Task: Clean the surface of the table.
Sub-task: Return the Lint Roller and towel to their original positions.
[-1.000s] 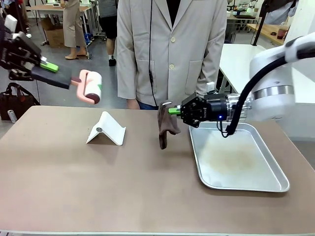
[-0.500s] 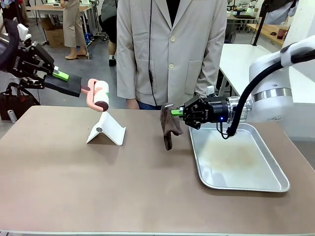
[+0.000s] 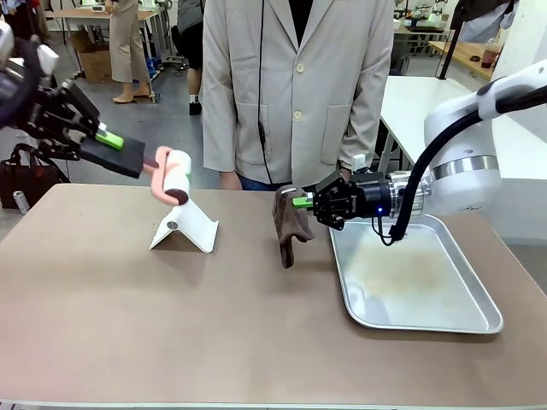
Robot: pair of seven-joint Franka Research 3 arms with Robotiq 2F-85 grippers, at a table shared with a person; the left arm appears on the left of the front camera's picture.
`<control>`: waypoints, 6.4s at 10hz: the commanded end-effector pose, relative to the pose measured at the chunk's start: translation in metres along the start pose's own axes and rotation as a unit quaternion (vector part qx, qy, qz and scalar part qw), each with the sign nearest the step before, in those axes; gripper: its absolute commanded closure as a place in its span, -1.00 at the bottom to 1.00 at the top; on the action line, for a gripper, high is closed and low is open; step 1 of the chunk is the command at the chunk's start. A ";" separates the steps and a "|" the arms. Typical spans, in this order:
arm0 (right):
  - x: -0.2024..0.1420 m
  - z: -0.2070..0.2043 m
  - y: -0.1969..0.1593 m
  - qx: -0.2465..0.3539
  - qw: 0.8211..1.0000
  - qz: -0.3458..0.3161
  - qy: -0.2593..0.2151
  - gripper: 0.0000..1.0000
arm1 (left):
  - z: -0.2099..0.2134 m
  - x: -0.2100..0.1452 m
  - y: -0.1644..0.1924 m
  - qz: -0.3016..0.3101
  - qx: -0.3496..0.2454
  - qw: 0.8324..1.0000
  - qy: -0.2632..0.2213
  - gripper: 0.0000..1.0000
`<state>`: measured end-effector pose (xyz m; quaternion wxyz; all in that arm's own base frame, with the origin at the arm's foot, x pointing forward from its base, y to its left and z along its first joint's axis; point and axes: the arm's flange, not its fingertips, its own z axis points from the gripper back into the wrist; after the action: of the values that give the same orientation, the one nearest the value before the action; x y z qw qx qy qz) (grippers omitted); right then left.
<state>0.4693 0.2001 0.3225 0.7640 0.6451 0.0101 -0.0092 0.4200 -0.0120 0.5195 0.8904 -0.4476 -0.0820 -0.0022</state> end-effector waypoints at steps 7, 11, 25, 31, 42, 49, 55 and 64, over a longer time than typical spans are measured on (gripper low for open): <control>0.022 -0.038 -0.024 -0.043 0.997 -0.055 0.024 0.81 | -0.106 0.069 -0.037 -0.070 0.145 0.983 0.084 0.55; 0.027 -0.037 -0.027 -0.046 0.997 -0.065 0.024 0.81 | -0.145 0.088 -0.032 -0.065 0.194 0.975 0.091 0.55; 0.038 -0.034 -0.041 -0.041 0.996 -0.083 -0.004 0.81 | -0.174 0.123 0.010 0.039 0.209 0.974 0.077 0.55; 0.040 -0.036 -0.042 -0.040 0.995 -0.087 -0.005 0.81 | -0.175 0.124 0.024 0.047 0.203 0.975 0.081 0.55; 0.042 -0.040 -0.042 -0.050 0.994 -0.100 -0.008 0.81 | -0.165 0.110 0.087 0.063 0.118 0.989 0.068 0.55; 0.041 -0.037 -0.043 -0.054 0.992 -0.109 -0.020 0.81 | -0.163 0.107 0.105 0.047 0.085 0.994 0.055 0.55; 0.042 -0.036 -0.046 -0.052 0.992 -0.117 -0.019 0.81 | -0.150 0.112 0.105 0.044 0.083 0.995 0.044 0.55; 0.040 -0.032 -0.053 -0.039 0.991 -0.124 -0.011 0.81 | -0.135 0.114 0.104 0.015 0.128 0.991 0.032 0.55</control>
<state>0.5050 0.2217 0.2620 0.7917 0.5981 0.0774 -0.0977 0.5606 -0.0642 0.3822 0.9313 -0.3631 -0.0263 0.0091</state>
